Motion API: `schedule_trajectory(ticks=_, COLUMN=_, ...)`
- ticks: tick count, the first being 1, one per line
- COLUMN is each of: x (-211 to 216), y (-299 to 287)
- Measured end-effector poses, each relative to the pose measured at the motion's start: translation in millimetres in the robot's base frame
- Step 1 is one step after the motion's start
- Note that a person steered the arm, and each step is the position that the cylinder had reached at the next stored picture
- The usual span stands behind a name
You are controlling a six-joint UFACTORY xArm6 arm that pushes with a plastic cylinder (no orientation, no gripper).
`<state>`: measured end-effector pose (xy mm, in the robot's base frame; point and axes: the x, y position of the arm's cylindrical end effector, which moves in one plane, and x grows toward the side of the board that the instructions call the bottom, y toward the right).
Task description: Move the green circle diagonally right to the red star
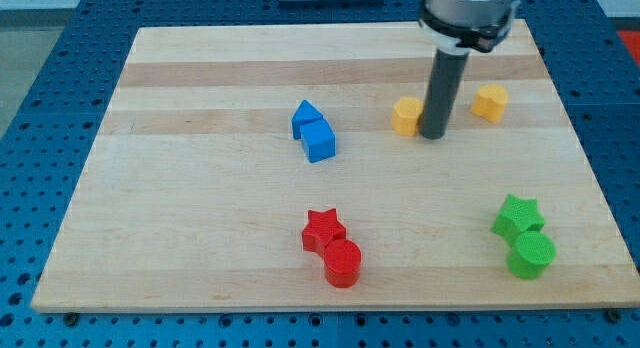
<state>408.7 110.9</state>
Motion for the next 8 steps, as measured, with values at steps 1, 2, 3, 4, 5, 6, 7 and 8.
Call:
schedule_trajectory(ticks=1, x=-8.9, y=-11.0)
schedule_trajectory(ticks=2, x=-20.3, y=-21.6)
schedule_trajectory(ticks=3, x=-8.8, y=30.3)
schedule_trajectory(ticks=4, x=15.2, y=111.3)
schedule_trajectory(ticks=5, x=93.9, y=132.0)
schedule_trajectory(ticks=6, x=160.3, y=110.7)
schedule_trajectory(ticks=7, x=197.8, y=92.3)
schedule_trajectory(ticks=8, x=207.5, y=79.1)
